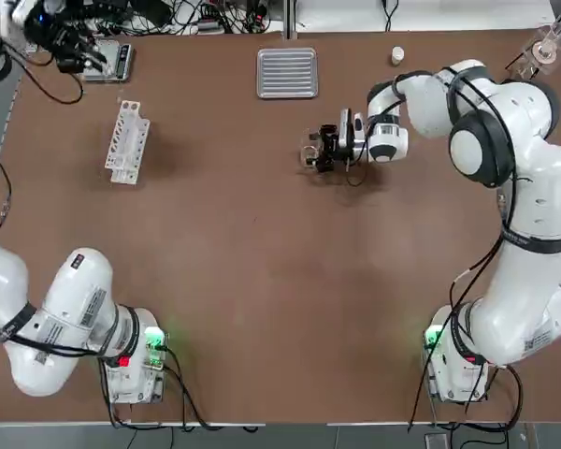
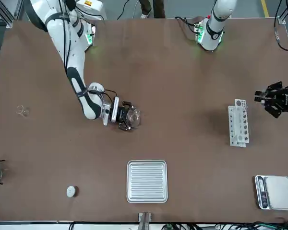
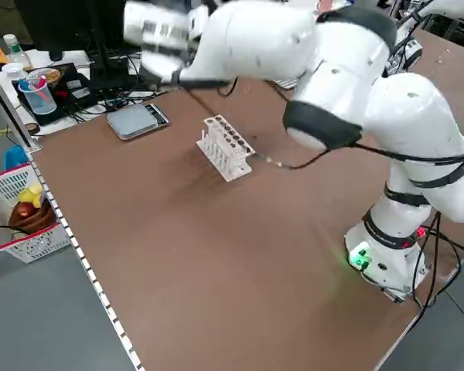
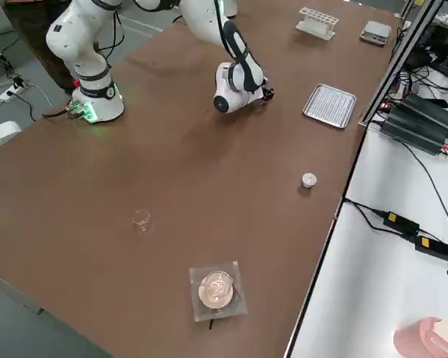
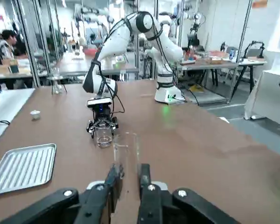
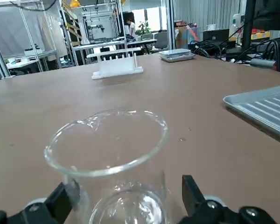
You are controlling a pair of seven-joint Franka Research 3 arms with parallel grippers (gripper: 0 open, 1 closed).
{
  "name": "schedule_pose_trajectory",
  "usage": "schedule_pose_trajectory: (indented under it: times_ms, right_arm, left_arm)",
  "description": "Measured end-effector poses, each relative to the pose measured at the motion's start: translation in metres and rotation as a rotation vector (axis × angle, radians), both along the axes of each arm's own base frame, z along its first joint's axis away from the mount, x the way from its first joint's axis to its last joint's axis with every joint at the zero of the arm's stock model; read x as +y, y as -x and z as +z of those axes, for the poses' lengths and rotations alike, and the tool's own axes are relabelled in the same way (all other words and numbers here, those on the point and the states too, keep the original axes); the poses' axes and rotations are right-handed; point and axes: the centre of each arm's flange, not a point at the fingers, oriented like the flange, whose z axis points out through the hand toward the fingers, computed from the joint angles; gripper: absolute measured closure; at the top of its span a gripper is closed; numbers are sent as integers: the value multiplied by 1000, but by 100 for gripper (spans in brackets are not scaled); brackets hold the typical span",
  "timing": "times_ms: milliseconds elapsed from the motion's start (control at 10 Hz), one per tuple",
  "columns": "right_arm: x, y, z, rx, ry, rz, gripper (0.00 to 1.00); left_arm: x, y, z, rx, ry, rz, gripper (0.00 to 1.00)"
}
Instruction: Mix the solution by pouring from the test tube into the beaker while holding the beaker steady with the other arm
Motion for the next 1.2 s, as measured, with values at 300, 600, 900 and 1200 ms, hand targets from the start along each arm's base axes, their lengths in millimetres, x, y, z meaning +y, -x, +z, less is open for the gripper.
schedule_pose_trajectory:
  times_ms: [300, 600, 900, 1200]
  right_arm:
    - [-5, 0, -2, 7, 1, -9, 0]
    - [-6, 0, -2, 8, 0, -10, 0]
    - [-9, 1, -3, 12, 2, -13, 0]
    - [-11, 2, -5, 16, 4, -16, 0]
  left_arm:
    - [34, 10, -58, 20, 64, 43, 79]
    - [36, 4, -75, 15, 43, 60, 79]
    - [46, 0, -101, -37, 11, 96, 79]
    - [43, -4, -115, -54, -11, 100, 79]
